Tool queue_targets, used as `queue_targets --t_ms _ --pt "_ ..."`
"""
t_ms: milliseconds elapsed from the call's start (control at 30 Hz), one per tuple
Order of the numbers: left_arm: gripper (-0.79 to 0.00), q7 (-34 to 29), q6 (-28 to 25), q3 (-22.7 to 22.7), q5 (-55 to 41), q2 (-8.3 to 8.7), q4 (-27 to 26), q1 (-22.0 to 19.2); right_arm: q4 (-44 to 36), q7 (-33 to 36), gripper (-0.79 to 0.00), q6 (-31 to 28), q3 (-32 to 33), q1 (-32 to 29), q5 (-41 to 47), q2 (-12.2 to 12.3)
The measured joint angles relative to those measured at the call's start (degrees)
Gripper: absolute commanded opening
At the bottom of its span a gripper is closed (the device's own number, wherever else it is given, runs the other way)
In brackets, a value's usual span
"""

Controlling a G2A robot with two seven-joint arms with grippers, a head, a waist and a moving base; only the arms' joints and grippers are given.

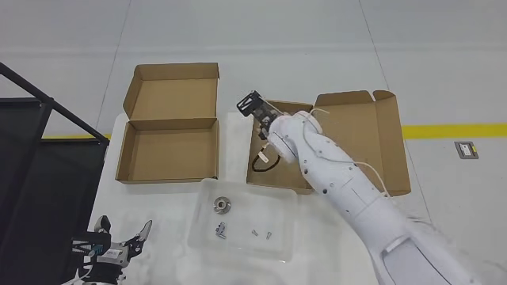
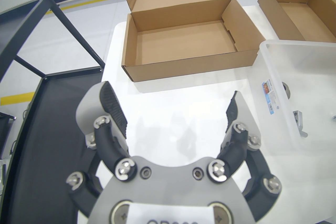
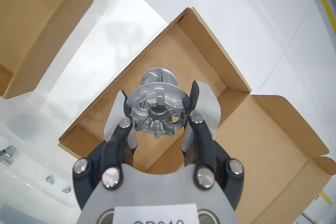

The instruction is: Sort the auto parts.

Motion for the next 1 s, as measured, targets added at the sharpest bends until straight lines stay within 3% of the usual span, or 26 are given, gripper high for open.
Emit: queue_targets --t_ms 433,933,1000 --pt "0.0 0.0 0.0 0.0 0.0 0.0 0.0 0.0 20.7 -5.3 -0.785 1.6 -3.1 3.8 3.7 -7.2" --pt "0.0 0.0 0.0 0.0 0.0 0.0 0.0 0.0 31.4 -8.4 -0.785 0.1 -2.2 4.7 6.1 -10.4" --pt "0.0 0.0 0.0 0.0 0.0 0.0 0.0 0.0 32.1 -8.4 -0.533 -0.1 -2.1 4.7 6.3 -10.6"
